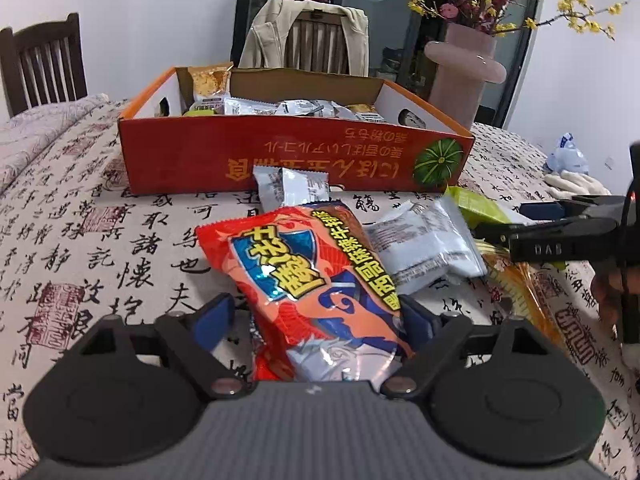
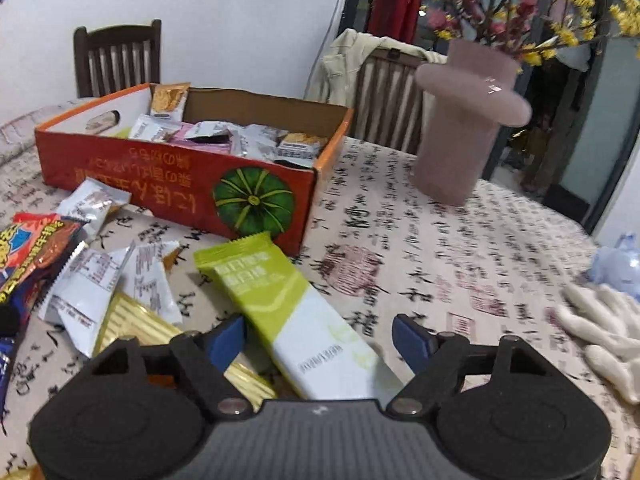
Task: Organize snacks
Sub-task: 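Grasp the red-orange chip bag with the left tool while the right tool grasps the green bar, then carry the chip bag and green bar over the box with both tools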
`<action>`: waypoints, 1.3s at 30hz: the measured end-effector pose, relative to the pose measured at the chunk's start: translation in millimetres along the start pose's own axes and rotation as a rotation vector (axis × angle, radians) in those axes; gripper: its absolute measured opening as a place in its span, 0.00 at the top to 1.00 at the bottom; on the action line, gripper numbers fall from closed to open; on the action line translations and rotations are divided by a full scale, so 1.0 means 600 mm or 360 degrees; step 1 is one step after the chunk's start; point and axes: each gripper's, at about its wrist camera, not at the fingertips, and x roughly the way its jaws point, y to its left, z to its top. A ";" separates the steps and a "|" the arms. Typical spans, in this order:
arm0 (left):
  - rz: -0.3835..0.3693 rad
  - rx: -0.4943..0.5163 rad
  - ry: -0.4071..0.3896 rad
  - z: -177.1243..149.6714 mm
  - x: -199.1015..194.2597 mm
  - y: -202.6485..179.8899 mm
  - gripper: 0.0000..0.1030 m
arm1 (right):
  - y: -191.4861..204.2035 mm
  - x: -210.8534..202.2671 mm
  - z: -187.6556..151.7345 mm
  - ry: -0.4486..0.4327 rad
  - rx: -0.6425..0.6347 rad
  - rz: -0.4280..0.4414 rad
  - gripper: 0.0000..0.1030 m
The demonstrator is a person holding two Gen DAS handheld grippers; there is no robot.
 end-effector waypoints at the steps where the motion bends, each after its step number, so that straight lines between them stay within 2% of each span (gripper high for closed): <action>1: -0.0004 0.0013 -0.0002 0.000 -0.001 -0.002 0.26 | -0.005 0.004 0.001 0.0004 0.0028 0.0034 0.28; 4: -0.0012 0.0028 0.0023 0.003 -0.006 -0.004 0.34 | -0.014 0.002 -0.001 0.0016 0.0099 0.0112 0.39; 5: -0.0017 0.0014 0.0036 0.004 -0.008 -0.002 0.35 | -0.014 -0.002 -0.003 0.0019 0.0094 0.0105 0.49; 6: -0.0022 -0.0004 0.0049 0.005 -0.012 0.001 0.36 | -0.013 -0.009 -0.006 0.0023 0.0087 0.0100 0.64; 14: -0.0049 0.0000 -0.0023 -0.014 -0.084 -0.001 0.37 | -0.013 -0.095 -0.067 0.0033 0.0177 0.0022 0.64; 19: -0.0073 -0.0003 -0.0051 -0.044 -0.137 -0.006 0.37 | -0.002 -0.161 -0.119 0.0009 0.0247 0.0027 0.64; 24: -0.0047 -0.0030 -0.0077 -0.062 -0.173 0.000 0.36 | 0.021 -0.222 -0.158 -0.0034 0.0267 0.0055 0.64; 29: -0.0038 -0.0029 -0.0117 -0.065 -0.199 0.004 0.36 | 0.034 -0.264 -0.167 -0.0099 0.0278 0.0063 0.64; 34: -0.0023 -0.0048 -0.0128 -0.060 -0.204 0.015 0.36 | 0.046 -0.271 -0.164 -0.0105 0.0245 0.0068 0.64; 39: 0.0006 -0.0029 -0.0191 -0.014 -0.204 0.042 0.36 | 0.051 -0.262 -0.150 -0.0110 0.0230 0.0080 0.65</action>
